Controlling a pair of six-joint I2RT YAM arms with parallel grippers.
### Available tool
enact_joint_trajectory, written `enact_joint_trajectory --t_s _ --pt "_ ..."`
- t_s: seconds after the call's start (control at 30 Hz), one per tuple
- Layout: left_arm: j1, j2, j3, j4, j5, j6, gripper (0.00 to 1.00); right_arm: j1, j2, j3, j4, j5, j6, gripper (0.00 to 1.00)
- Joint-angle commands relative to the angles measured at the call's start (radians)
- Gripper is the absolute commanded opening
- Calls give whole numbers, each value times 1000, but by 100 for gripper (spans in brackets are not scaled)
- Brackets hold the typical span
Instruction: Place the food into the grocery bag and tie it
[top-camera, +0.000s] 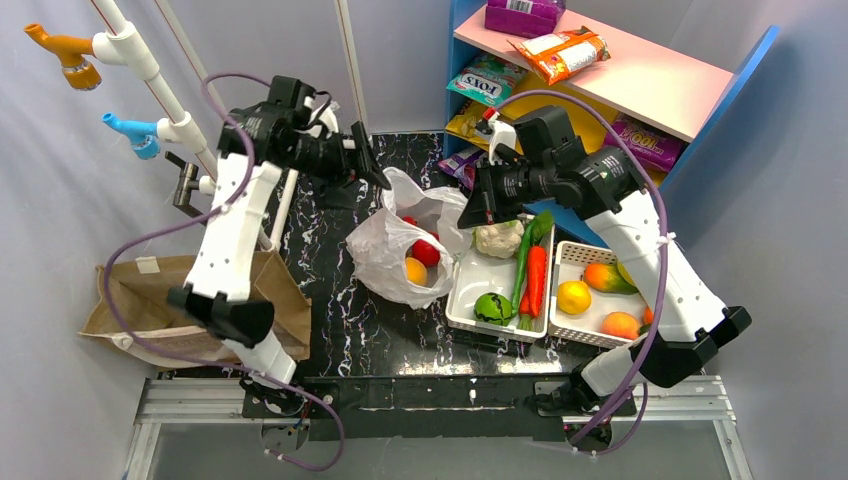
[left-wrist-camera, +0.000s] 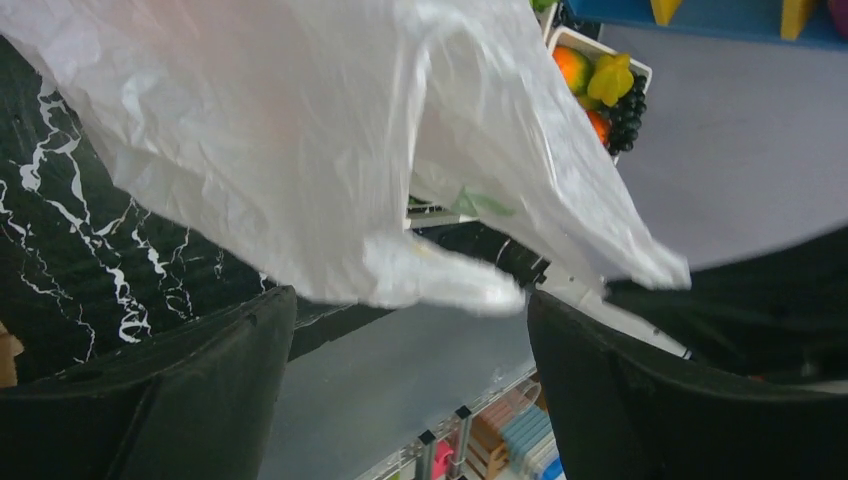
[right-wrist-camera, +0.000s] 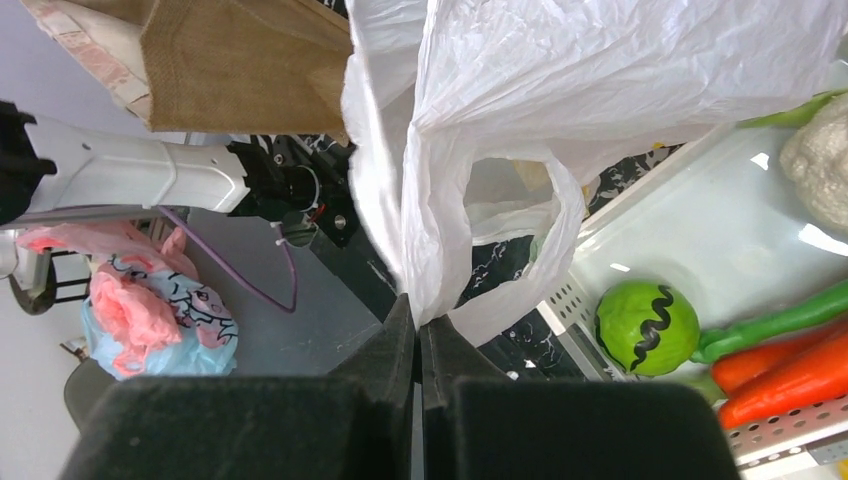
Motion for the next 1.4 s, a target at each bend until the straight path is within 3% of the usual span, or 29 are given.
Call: enact_joint_trajectory --t_s 0.0,0.13,0.4,0.67,0.8,1.03,1.37 --pt "-8 -186 -87 -43 28 75 83 6 6 51 12 -49 13 1" --pt "-74 -301 -208 16 18 41 79 7 5 38 15 -76 9 1" --pt "-372 -480 -490 328 -29 -66 76 6 -14 14 33 -102 16 1" --pt "-645 -409 -520 417 -222 -59 76 7 -38 -45 28 -88 22 1" --pt "-710 -340 -495 436 -316 -65 69 7 -45 -58 27 -91 26 1" --pt "-758 -301 -492 409 -526 -102 69 6 -32 -26 4 -107 39 1" --pt "-792 -325 -635 544 -555 -107 72 7 -30 -35 1 -117 29 1"
